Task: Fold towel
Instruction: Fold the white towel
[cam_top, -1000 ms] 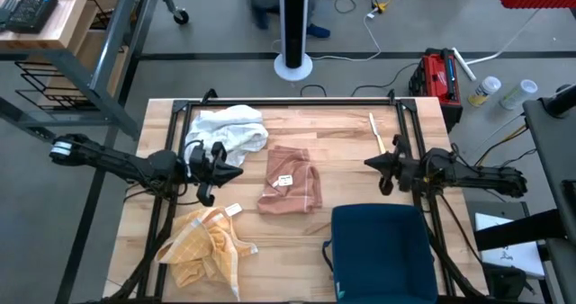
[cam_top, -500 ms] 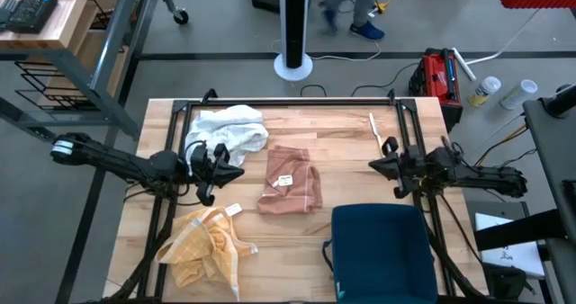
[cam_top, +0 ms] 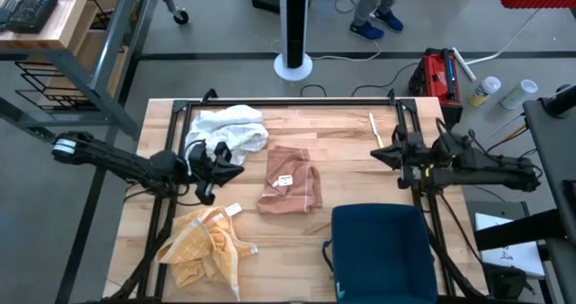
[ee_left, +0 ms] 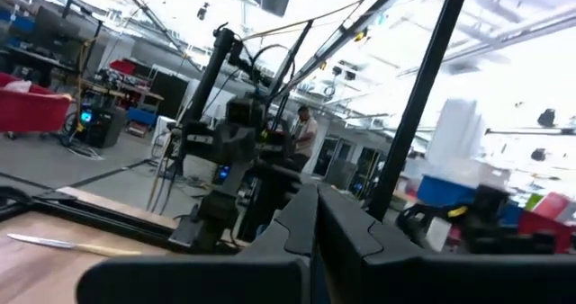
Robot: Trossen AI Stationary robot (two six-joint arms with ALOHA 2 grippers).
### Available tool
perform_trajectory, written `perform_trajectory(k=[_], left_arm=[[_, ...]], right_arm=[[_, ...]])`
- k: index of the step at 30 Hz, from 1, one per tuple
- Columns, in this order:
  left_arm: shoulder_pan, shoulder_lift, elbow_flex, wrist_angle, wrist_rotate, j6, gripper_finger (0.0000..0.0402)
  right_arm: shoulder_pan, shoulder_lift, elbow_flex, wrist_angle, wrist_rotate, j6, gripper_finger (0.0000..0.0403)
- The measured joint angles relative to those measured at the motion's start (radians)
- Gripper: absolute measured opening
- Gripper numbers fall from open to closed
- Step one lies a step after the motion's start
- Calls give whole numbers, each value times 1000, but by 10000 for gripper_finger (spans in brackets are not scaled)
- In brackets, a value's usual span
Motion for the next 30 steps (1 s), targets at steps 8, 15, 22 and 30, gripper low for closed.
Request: perform_trajectory(k=[8,15,22,30], left_arm=[[0,138,140,-51,16,35,0],[-1,318,357,-275,79,207,0],[15,450,666,-965,-195,161,0],[12,607,923,-1547,-233,83,0]], right_arm=[[4,182,82,5,-45,-22,0],[4,300,114,44,-45,-105,0],[4,402,137,223,-45,-55,0],[5,472,180,281,-49,-43,0]])
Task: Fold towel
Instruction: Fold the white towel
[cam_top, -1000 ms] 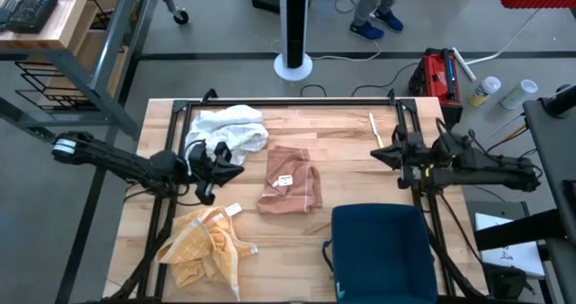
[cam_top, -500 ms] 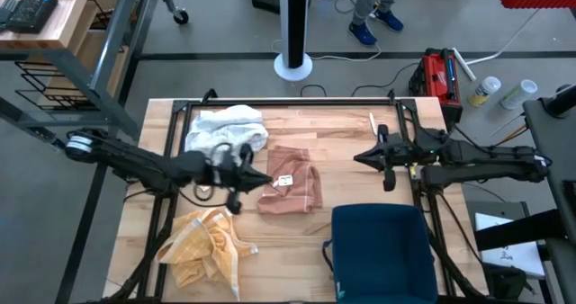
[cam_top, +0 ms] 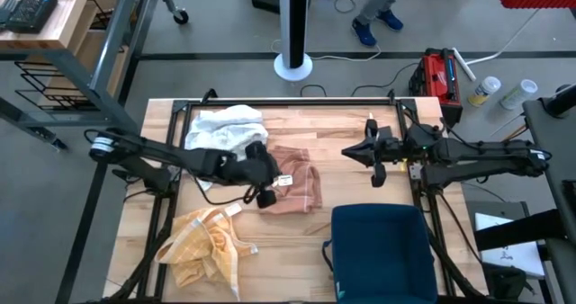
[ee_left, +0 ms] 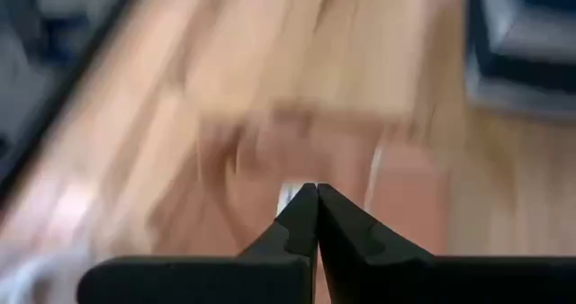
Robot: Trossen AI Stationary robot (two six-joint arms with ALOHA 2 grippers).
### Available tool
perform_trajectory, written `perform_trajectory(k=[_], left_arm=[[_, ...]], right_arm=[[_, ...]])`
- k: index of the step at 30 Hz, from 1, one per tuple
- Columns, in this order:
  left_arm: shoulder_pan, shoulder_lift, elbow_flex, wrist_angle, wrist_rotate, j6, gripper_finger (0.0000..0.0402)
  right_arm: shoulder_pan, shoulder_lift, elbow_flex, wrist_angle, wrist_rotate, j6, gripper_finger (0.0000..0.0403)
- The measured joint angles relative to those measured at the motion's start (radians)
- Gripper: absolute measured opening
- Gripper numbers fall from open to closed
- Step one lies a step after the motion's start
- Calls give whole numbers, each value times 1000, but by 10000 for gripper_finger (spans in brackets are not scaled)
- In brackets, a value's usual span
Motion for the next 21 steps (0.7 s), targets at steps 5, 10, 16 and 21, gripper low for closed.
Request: perform_trajectory(k=[5,10,16,21], left_arm=[[0,35,-13,-284,11,-101,0],[6,27,-121,-457,-46,-199,0],[25,27,-278,-503,-92,-355,13],[70,27,-365,-497,7,-508,47]], right_arm=[[0,4,4,-14,-105,23,0],[-1,0,3,-22,-126,-2,0],[-1,0,3,-23,-67,-18,1],[-6,0,25,-31,49,-10,22]])
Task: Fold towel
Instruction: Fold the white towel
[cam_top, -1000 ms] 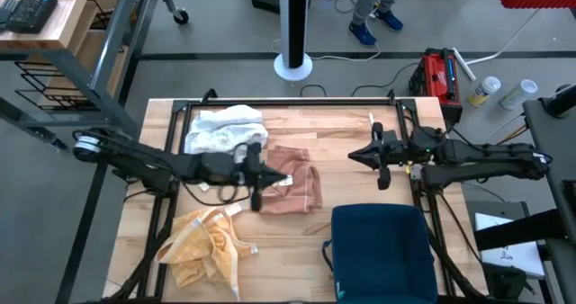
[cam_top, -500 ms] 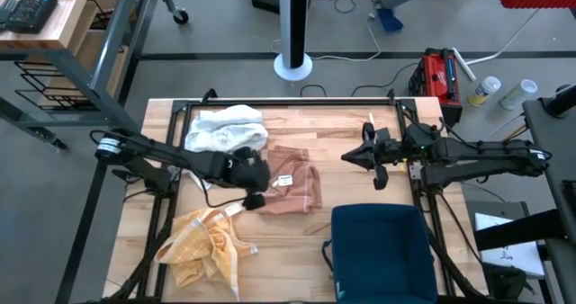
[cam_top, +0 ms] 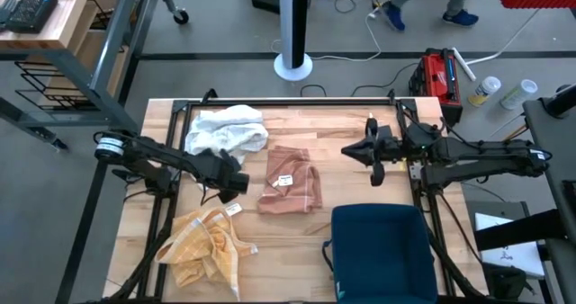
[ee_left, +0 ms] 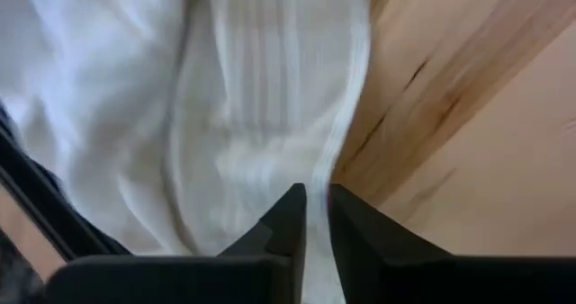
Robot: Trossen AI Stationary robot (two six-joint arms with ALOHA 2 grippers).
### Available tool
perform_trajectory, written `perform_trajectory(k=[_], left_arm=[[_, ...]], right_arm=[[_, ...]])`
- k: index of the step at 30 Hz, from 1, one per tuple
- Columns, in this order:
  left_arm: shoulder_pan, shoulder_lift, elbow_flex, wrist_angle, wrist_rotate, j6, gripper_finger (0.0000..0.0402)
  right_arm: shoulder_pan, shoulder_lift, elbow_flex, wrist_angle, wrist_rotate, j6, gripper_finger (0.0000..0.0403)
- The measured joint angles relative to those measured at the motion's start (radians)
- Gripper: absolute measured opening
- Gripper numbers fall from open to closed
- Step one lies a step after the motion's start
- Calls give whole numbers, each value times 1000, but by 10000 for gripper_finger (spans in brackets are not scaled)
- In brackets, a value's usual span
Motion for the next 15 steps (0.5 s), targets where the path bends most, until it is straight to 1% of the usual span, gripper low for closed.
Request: perform_trajectory(k=[4,9,15], left_arm=[[13,0,-22,9,51,-39,81],[13,0,-26,43,64,-40,121],[17,0,-77,103,60,-35,151]], right_arm=[[0,0,51,-58,63,-1,48],[-2,0,98,-168,63,0,83],[-2,0,105,-201,61,0,117]])
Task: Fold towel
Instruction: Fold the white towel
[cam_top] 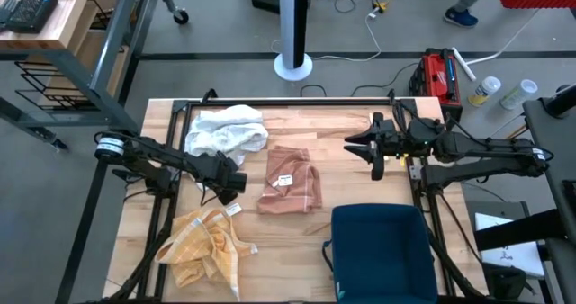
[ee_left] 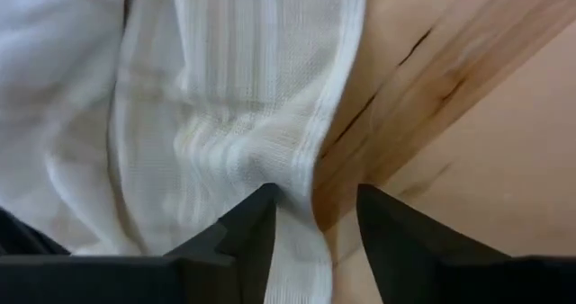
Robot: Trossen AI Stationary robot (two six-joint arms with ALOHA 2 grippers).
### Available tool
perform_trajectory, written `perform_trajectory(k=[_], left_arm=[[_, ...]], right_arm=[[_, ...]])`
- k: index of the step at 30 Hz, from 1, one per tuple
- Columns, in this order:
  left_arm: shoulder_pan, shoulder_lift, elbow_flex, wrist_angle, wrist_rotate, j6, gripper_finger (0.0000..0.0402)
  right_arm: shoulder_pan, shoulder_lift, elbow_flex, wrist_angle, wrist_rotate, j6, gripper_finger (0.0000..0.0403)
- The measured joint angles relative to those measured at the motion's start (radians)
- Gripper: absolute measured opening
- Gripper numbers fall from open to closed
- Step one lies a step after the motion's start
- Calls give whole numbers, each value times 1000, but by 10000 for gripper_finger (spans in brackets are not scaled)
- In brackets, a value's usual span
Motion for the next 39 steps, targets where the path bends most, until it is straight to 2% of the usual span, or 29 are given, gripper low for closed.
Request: perform_trajectory(k=[4,6,8,10,12,18,24,29,35,39], left_arm=[[0,-7,-56,62,-8,-5,155],[0,-8,-66,80,-8,-9,139],[0,-6,-61,86,-1,-9,97],[-3,-5,-32,78,12,10,35],[-6,-5,9,66,19,35,14],[-26,-57,190,53,61,129,2],[-32,-116,382,53,-21,194,1],[-33,-141,521,53,-50,270,0],[-50,-131,605,77,-51,317,0],[-69,-111,601,92,-7,332,0]], right_arm=[[0,0,1,0,-1,0,132],[0,0,1,0,-2,0,138],[0,0,1,0,-6,-1,142],[0,0,1,0,-9,-8,144],[0,0,1,0,-9,-11,144],[0,0,1,-14,-9,-11,128],[0,0,1,-53,-9,-19,105],[0,14,1,-89,-9,-83,81],[17,164,-10,-73,-39,-176,47],[30,318,-10,99,-85,-207,30]])
